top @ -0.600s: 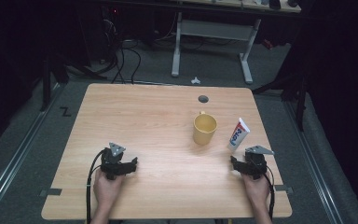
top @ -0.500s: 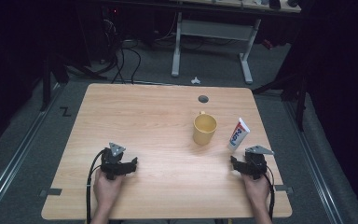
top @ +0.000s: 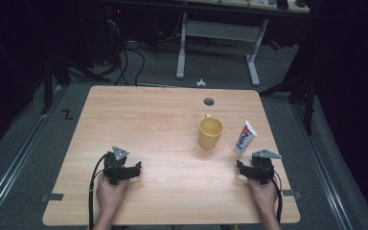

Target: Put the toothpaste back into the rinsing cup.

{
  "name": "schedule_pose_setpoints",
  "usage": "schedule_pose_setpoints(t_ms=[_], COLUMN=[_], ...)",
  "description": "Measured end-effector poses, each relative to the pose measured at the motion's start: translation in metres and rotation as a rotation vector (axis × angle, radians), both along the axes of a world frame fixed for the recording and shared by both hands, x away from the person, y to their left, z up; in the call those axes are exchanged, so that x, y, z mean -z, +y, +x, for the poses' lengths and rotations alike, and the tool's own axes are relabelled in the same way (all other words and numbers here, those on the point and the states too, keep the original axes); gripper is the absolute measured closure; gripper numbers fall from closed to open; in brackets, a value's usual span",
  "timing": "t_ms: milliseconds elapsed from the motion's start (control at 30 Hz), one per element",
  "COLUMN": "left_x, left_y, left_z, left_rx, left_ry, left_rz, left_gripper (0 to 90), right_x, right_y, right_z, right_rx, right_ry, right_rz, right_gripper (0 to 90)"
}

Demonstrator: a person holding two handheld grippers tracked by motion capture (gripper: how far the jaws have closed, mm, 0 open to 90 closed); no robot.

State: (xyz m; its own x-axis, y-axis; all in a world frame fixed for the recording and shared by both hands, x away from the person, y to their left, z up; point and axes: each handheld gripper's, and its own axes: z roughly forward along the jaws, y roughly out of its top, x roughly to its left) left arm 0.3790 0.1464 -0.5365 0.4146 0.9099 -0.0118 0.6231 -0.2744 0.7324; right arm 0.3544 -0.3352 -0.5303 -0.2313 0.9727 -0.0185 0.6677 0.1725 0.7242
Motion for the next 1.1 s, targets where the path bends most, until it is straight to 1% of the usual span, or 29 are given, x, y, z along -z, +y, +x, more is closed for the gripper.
schedule_pose_setpoints(t_ms=[533,833,967,1033,1100], left_x=[0.0,0.0,0.0,0.0,0.0], left_y=[0.0,0.0,0.0,0.0,0.0], left_z=[0.0,0.0,0.0,0.0,0.0], left_rx=[0.0,-0.001,0.0,0.0,0.0], left_ry=[0.0,0.0,0.0,0.0,0.0], left_rz=[0.0,0.0,0.0,0.001,0.001], left_gripper=[18.5,18.5,18.5,18.6,18.5], right_x=[0.0,-0.001,-0.002,-0.004,-0.004], right_y=[-0.001,-0.001,-0.002,-0.002,-0.001], right_z=[0.0,0.0,-0.004,-0.009,-0.01], right_rx=[0.001,0.002,-0.003,-0.005,-0.006], right_ry=[0.0,0.011,0.016,0.012,0.007], right_rz=[0.0,0.001,0.006,0.018,0.02], right_gripper=[31.1,32.4,33.1,33.4,33.7])
